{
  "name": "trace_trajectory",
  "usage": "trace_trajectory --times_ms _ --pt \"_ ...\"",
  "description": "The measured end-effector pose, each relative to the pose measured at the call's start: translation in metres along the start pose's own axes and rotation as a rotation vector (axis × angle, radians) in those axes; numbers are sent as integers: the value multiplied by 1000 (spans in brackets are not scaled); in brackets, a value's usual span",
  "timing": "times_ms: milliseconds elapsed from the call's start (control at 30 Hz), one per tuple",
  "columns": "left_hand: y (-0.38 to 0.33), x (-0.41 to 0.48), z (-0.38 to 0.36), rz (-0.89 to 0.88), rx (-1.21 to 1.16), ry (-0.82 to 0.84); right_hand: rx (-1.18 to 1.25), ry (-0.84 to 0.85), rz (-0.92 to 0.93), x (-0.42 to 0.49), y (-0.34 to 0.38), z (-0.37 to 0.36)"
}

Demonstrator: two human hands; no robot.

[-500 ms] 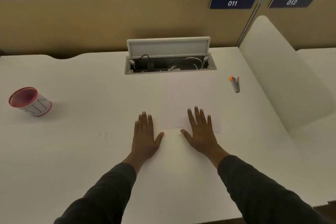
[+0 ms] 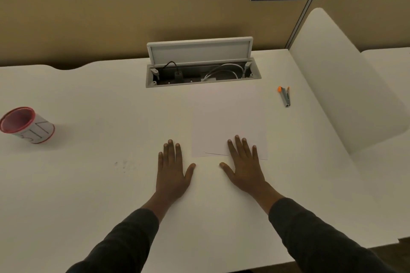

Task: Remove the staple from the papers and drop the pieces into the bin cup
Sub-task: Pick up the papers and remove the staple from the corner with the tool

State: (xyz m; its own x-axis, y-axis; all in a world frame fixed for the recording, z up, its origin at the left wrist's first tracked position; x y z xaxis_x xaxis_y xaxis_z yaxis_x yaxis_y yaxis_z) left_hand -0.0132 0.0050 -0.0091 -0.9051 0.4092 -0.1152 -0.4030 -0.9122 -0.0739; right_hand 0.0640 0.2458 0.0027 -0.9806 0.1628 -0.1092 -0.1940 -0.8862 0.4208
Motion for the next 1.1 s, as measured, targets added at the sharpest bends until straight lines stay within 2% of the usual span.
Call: trace_trajectory --times_ms 167,333,600,767,1100 --pt "-2 1 0 8 -26 -14 82 -109 -22 7 -5 13" --pt "-16 11 8 86 -100 -16 148 -220 -167 28 -31 35" --pt "-37 74 26 138 -219 10 170 -244 -302 58 -61 48" --pt "-52 113 35 185 -256 50 117 -194 -299 70 -66 39" --pt "-85 109 32 151 -217 86 48 -171 -192 61 -63 20"
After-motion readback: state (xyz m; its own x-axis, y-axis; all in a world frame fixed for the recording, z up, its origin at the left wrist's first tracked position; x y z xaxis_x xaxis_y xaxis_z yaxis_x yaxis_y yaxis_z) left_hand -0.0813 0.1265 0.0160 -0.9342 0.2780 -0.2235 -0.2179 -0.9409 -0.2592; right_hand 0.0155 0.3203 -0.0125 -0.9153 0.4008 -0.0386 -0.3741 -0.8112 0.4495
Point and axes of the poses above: each hand's wrist, its own x-axis towards the middle knuckle, its own z-axis out of the back of the hand, y = z × x, the point moved 3 cm from there along x, towards the middle knuckle, and after that the axes turned 12 degrees about x, right-handed, at the moved point
